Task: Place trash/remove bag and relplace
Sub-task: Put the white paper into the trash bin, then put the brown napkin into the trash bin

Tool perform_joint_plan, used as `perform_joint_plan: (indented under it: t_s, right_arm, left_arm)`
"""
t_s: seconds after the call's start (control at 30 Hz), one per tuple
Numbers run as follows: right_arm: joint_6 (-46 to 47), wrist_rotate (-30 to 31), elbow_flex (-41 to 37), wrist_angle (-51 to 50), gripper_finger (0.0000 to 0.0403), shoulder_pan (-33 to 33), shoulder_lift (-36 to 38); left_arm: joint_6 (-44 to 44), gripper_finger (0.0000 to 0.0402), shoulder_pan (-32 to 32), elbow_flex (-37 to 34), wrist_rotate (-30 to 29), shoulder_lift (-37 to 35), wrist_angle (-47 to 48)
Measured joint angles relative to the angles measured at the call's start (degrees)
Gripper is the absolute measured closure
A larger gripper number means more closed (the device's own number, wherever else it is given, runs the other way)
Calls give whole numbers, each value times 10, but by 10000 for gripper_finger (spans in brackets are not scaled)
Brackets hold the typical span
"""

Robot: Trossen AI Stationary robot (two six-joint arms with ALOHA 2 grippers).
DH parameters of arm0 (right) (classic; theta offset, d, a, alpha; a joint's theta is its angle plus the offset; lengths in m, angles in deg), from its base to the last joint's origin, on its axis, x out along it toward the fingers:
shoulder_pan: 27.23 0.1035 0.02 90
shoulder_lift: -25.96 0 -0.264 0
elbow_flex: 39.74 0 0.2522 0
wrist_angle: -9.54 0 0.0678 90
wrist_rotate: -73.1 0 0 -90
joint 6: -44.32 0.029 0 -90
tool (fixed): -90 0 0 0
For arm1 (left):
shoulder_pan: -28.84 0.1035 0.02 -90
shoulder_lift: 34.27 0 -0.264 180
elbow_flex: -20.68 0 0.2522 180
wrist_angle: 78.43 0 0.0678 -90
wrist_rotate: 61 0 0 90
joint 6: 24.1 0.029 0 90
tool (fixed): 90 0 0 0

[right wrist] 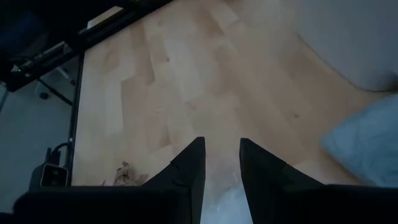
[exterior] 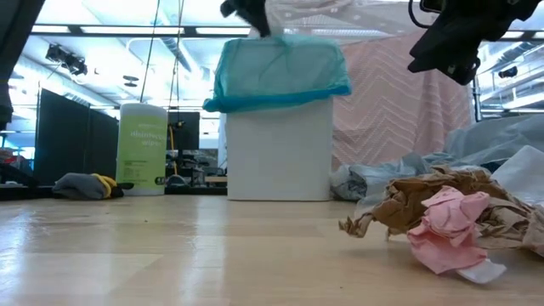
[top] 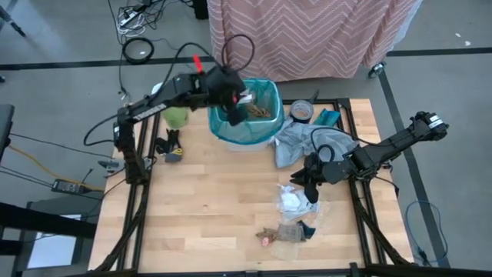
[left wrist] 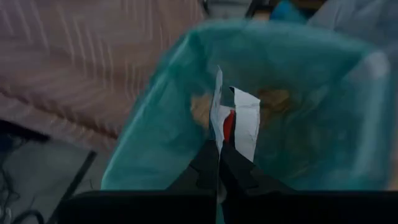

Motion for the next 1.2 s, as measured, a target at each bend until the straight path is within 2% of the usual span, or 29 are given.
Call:
perform_joint_plan:
  t_s: [0.2,0.3,0.5,0.63,0.77,0.93,1.07,1.2]
  right_arm:
    - [0,3,0,0,312,-4,0]
    - [0,3,0,0,312,-4,0]
    - [7,2,0,0,312,-4,0]
    - [12,2,0,0,312,-4,0]
    - [17,2,0,0,312,-4,0]
    - [17,2,0,-1,312,-4,0]
    - [16,2,0,-2,312,-4,0]
    - [17,1,0,-2,312,-3,0]
  left_arm:
    - [25,376,33,-2,33,14,23]
    - [46,354,36,-4,53,16,24]
    - [73,302,31,-3,53,15,15]
    - [36,272,21,-3,53,14,15]
    - [-6,262,-4,-3,84,0,12]
    - [-74,262,-54,-3,108,-43,-35]
    - [-107,268,-116,-2,92,-64,-65]
    - [-109,272,-185,-2,50,-55,-64]
